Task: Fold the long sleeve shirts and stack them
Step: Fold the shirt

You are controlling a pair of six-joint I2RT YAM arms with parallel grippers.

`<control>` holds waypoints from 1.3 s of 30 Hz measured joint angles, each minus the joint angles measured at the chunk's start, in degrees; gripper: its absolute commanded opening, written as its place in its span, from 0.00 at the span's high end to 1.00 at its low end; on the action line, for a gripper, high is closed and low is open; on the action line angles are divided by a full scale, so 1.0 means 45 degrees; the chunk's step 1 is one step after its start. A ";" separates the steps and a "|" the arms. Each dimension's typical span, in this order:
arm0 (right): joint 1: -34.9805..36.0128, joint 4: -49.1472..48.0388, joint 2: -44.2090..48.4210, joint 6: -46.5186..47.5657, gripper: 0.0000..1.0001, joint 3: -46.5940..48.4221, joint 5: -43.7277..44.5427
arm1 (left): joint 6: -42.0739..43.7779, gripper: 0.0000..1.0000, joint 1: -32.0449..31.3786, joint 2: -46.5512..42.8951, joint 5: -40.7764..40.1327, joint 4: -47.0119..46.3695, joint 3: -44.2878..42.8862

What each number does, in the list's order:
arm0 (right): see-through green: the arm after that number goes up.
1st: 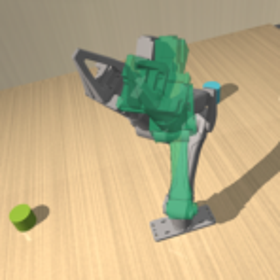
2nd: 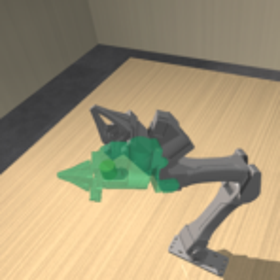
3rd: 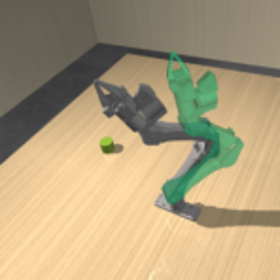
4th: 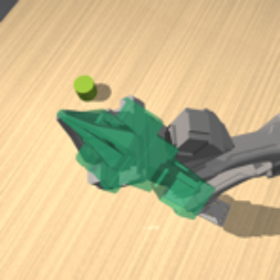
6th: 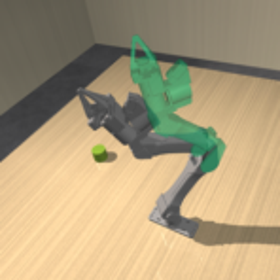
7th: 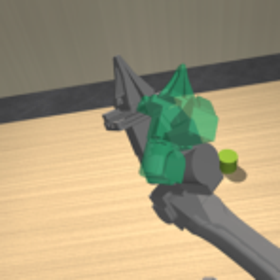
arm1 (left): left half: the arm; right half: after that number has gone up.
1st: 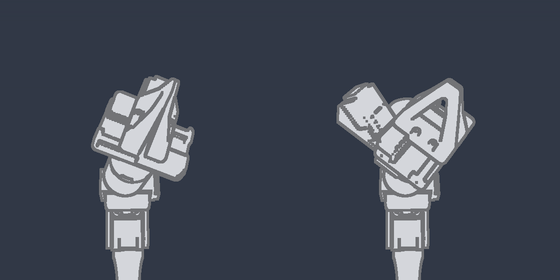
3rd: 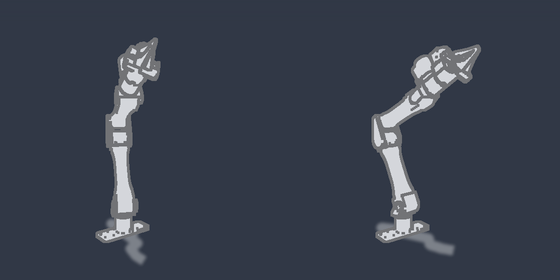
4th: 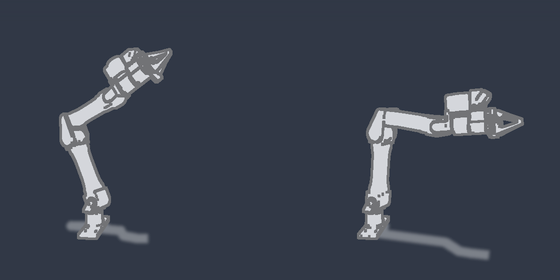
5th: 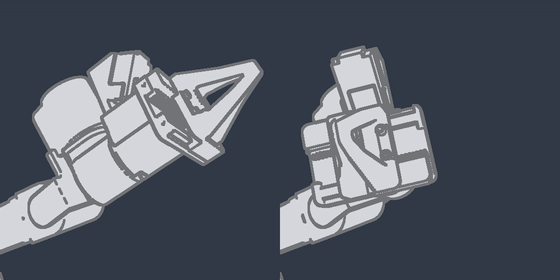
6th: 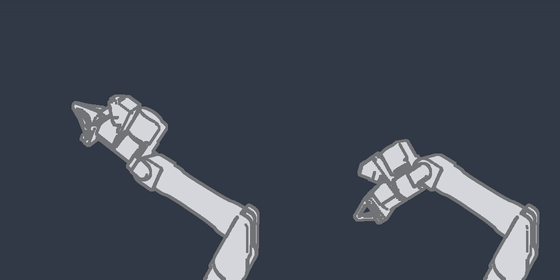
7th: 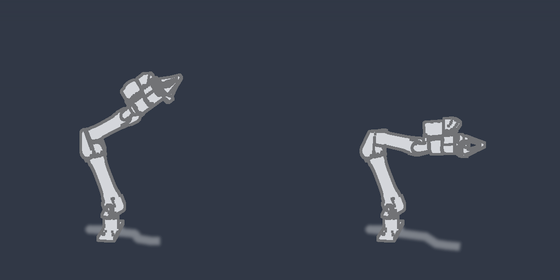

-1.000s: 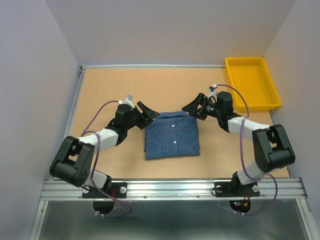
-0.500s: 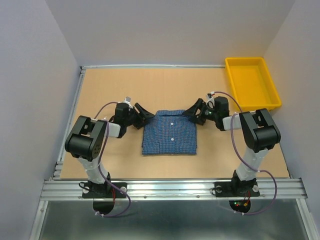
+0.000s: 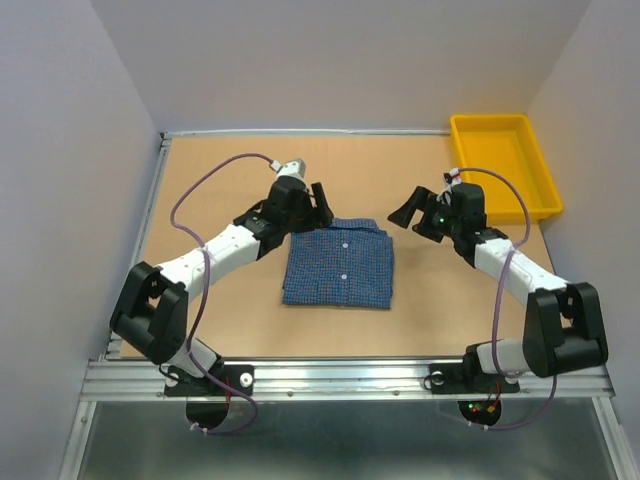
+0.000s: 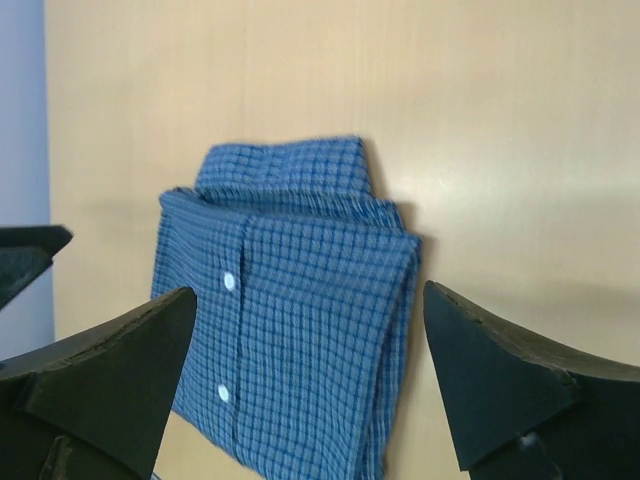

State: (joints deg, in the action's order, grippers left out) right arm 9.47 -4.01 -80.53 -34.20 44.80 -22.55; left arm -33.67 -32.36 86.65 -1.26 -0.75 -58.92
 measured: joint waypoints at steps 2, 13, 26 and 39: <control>-0.0010 0.0860 0.1030 0.0296 0.02 -0.0379 0.0389 | 0.0015 0.23 -0.0923 -0.0369 -0.0597 0.0549 -0.0034; 0.0005 0.3963 0.4512 0.0646 0.17 -0.3104 0.0437 | -0.0447 0.28 -0.2754 0.1224 -0.2599 0.3045 0.1603; 0.0593 0.4522 0.4833 0.0384 0.17 -0.3468 0.0131 | 0.1919 0.21 -0.1044 0.4007 -0.7053 0.5032 -0.2288; 0.0661 0.4512 0.4872 -0.0850 0.00 -0.3468 0.0733 | 0.6348 0.14 -0.7854 0.1307 -0.7315 0.3623 -0.1263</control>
State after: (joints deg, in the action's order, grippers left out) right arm 12.45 16.29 -58.61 -38.02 29.19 -19.25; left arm -5.10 -67.70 92.53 -34.17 15.55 -64.60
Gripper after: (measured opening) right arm 0.998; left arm 0.866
